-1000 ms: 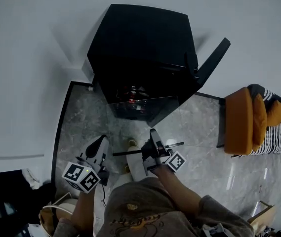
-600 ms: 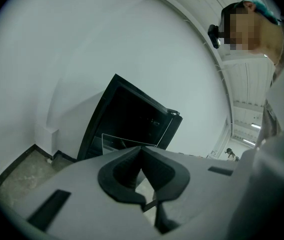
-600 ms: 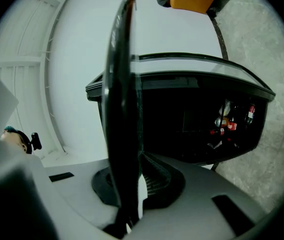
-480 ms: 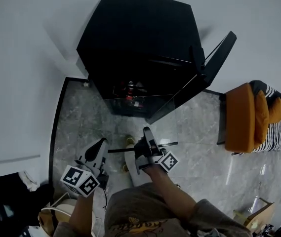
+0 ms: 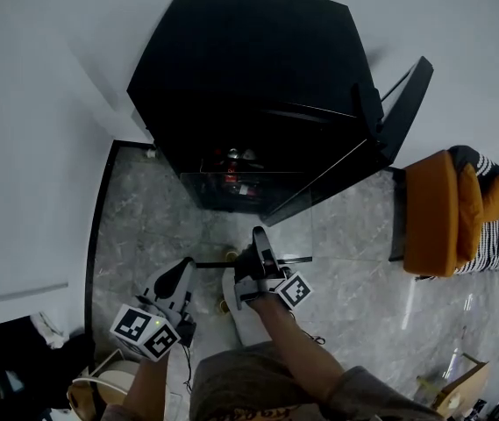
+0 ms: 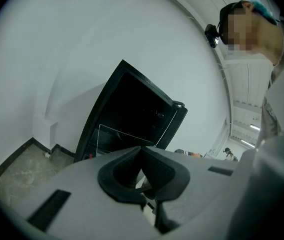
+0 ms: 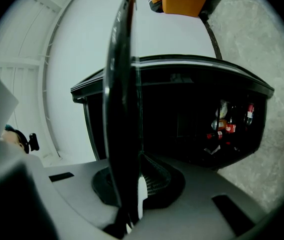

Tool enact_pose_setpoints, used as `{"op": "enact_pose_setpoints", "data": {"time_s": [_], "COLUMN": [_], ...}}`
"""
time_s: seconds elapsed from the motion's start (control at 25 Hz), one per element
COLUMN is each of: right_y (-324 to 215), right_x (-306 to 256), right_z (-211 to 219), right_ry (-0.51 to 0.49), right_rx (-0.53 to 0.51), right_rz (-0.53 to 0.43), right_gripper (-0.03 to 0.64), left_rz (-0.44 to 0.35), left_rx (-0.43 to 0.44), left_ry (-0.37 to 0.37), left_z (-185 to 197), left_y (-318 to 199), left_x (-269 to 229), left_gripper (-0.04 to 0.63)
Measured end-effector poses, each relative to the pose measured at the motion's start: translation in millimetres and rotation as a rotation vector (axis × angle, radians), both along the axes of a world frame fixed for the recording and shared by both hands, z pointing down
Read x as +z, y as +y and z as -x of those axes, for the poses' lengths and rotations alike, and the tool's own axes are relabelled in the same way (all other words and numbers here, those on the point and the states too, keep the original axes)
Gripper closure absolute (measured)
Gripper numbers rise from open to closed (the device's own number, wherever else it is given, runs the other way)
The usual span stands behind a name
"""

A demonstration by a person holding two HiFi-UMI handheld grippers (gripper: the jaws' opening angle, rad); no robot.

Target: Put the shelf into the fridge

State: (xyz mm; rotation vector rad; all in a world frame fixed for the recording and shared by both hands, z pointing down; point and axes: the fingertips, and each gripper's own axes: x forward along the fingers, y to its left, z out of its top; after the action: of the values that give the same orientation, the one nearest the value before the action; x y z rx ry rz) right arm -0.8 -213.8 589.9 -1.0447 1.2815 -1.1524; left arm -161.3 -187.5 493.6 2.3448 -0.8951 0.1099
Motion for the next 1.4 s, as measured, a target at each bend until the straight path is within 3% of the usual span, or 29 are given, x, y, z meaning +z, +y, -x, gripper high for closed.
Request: {"op": "enact_pose_setpoints", "data": {"time_s": [1.4], "right_y": [-82], "right_x": [102], "right_z": [-13], "right_ry": [0.034], "right_rx": [0.095], "right_rz": [0.068], "right_gripper": [0.591], "left_rz": [0.081], "left_rx": [0.017], "left_ry": [0.002], "left_z": [2], "left_y": [-16], "left_x": [73], "left_gripper": [0.595]}}
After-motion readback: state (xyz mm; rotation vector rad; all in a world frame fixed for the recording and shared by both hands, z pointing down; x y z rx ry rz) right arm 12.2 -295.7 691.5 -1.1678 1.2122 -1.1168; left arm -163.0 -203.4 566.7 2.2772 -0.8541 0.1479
